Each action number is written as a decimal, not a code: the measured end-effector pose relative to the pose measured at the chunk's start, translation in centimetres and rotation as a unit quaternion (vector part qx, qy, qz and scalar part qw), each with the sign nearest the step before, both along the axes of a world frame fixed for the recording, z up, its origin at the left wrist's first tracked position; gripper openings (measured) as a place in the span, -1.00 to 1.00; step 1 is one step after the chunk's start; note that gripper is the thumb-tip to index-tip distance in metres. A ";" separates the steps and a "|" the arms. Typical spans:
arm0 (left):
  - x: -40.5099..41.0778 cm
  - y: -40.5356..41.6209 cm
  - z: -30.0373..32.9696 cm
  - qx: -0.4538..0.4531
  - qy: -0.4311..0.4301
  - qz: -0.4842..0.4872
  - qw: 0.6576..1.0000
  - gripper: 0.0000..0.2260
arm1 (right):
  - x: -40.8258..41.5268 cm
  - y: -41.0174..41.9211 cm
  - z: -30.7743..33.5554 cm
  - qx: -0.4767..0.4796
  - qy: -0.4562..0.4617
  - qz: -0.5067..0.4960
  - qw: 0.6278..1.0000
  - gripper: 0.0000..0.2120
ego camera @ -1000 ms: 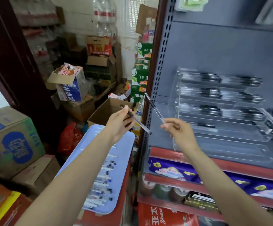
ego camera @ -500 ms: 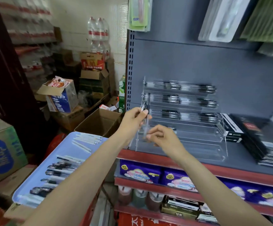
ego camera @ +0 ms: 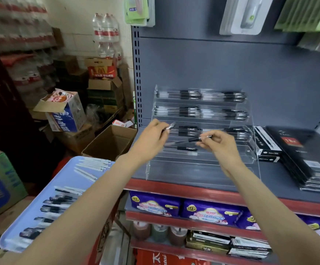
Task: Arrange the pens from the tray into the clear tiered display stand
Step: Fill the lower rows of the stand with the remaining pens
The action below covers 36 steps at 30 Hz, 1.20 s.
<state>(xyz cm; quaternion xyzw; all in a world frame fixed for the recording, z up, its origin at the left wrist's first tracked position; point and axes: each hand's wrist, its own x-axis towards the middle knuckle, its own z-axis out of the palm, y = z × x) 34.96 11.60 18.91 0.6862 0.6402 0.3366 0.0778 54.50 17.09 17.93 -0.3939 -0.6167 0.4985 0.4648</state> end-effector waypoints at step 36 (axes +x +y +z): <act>-0.6 0.1 -2.4 -0.106 0.190 -0.045 0.975 -0.71 | -0.3 1.6 -2.3 0.177 -0.324 0.046 0.928 -0.88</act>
